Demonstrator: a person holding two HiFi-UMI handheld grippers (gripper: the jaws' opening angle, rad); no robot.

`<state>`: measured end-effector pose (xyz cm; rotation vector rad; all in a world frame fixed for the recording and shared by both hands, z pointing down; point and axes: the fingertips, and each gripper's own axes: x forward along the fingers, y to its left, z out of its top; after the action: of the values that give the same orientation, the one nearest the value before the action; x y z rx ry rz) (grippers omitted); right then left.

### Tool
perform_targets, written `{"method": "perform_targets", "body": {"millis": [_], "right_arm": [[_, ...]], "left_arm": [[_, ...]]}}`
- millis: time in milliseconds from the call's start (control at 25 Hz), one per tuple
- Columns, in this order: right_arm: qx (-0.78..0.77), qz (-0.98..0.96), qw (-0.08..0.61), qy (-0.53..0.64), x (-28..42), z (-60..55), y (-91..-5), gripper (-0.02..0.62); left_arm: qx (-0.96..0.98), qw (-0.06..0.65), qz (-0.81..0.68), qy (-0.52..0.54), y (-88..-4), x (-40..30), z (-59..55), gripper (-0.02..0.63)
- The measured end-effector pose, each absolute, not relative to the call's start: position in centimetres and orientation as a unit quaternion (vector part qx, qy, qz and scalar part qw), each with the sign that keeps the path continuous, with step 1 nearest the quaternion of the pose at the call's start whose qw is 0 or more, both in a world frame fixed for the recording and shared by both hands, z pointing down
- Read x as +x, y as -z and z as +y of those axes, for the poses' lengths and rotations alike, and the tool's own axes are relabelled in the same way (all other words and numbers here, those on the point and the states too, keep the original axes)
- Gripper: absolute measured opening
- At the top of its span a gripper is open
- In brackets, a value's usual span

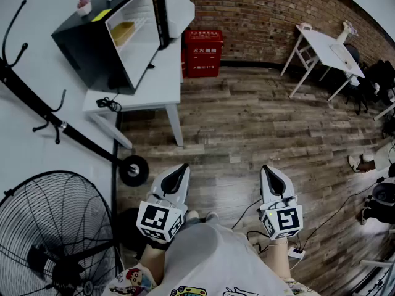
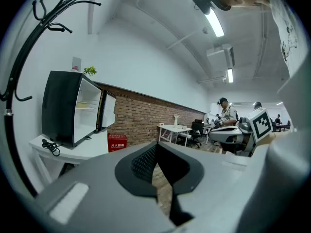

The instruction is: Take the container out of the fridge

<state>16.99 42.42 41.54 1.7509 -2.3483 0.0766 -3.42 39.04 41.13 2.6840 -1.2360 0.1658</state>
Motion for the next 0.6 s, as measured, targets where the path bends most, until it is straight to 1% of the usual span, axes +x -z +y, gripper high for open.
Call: {"method": "perform_targets", "body": {"millis": [200,240,360,400,440,600], "right_arm": [[0.600,-0.793,0.102,-0.023,18.3,42.8,-41.6,0.000],[0.600,-0.793,0.099,-0.025,18.5,42.8,-41.7,0.000],[0.598,-0.796,0.091,-0.028,19.2,43.0,-41.8,0.002],[0.595,-0.798,0.088,-0.030,19.3,43.0,-41.8,0.008],[0.591,-0.801,0.087,-0.031,19.4,43.1,-41.9,0.028],[0.583,-0.808,0.081,-0.036,20.0,43.1,-42.1,0.058]], "left_arm": [[0.901,0.088,-0.421,-0.058,-41.0,-2.7,39.1,0.016],[0.901,0.088,-0.421,-0.058,-41.0,-2.6,39.2,0.033],[0.900,0.088,-0.423,-0.054,-41.0,-1.9,39.3,0.046],[0.901,0.087,-0.422,-0.053,-41.0,-1.7,39.4,0.049],[0.901,0.087,-0.422,-0.053,-41.0,-1.4,39.5,0.053],[0.903,0.088,-0.418,-0.051,-41.0,-0.2,39.7,0.078]]}}
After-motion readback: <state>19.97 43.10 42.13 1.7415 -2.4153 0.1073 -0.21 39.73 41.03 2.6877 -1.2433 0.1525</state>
